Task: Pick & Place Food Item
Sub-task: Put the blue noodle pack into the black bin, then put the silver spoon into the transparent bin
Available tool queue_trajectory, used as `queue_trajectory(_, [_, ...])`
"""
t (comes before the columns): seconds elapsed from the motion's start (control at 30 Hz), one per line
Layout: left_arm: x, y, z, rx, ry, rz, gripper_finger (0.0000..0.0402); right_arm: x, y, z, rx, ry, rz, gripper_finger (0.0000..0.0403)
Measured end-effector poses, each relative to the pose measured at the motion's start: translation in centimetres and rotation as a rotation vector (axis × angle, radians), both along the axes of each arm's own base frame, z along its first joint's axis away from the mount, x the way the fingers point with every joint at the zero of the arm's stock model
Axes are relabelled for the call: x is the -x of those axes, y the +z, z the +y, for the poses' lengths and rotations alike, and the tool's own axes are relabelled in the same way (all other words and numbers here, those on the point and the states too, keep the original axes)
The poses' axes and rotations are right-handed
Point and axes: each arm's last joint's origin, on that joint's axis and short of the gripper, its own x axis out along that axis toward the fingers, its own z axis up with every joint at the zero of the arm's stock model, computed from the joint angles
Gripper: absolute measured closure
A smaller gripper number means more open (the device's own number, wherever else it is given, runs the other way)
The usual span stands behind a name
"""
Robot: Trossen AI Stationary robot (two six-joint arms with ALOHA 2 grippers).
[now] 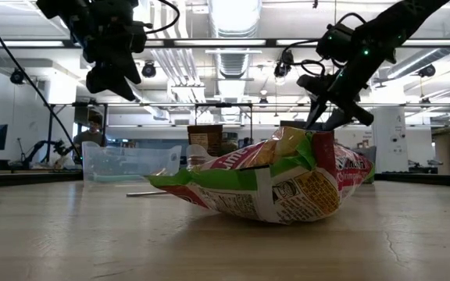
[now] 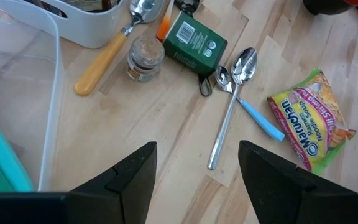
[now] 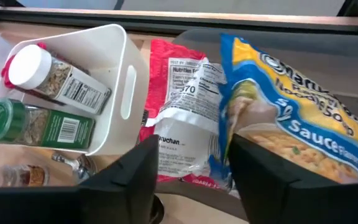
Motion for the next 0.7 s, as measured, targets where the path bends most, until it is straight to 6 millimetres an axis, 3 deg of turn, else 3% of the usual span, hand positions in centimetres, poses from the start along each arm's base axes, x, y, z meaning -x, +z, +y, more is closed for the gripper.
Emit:
queue_trajectory(0.27, [0.1,-0.1,0.0,0.005,0.000,0.015,0.0174,-0.4,1.3,-0.1,0.000,0.010,-0.023,0.0164])
queue_trajectory(0.7, [0.2,-0.2,-0.1,0.015,-0.008,0.026,0.0174,0.0,4.1,0.2,-0.031,0.000,0.129,0.0158])
